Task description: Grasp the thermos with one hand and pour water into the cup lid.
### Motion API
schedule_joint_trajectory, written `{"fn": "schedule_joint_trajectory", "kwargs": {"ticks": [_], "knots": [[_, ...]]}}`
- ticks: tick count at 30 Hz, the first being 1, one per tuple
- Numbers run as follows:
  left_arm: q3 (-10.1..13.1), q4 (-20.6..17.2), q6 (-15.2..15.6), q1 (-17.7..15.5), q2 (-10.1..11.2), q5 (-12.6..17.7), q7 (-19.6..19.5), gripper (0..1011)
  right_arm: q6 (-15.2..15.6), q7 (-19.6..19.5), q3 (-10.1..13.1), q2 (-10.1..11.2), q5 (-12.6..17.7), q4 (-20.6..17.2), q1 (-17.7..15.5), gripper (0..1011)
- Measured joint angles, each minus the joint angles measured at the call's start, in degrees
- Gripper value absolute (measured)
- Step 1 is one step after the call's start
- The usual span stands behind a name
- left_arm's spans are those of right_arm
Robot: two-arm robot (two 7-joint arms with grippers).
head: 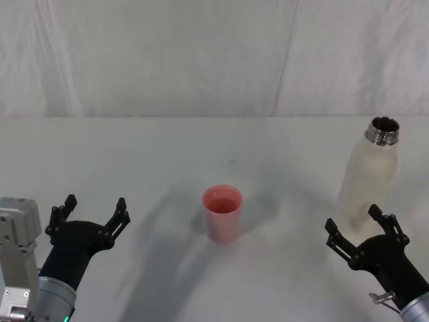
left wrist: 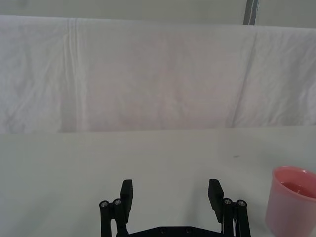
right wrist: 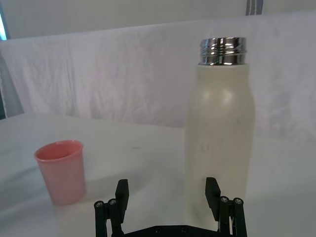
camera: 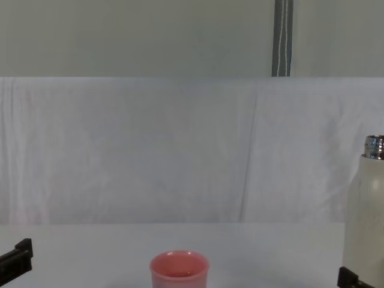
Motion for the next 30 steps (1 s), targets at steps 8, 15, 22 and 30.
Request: {"fn": "schedule_joint_trajectory", "kwargs": {"ticks": [8, 15, 22, 30], "knots": [[0.0, 0.0, 0.0, 0.0, 0.0, 0.0, 0.0, 1001, -0.03, 0.18, -0.96, -0.3, -0.03, 0.51, 0.37, 1000], [0.0, 0.0, 0.0, 0.0, 0.0, 0.0, 0.0, 1001, -0.01, 0.53, -1.85, -0.4, -0.11, 0.96, 0.72, 1000], [0.0, 0.0, 0.0, 0.0, 0.0, 0.0, 0.0, 1001, -0.01, 0.57, -2.58, -0.61, -0.26, 1.39, 1.19, 1000], [0.0, 0.0, 0.0, 0.0, 0.0, 0.0, 0.0, 1001, 0.34, 0.58, -2.84, -0.67, -0.32, 1.45, 1.37, 1000]]}}
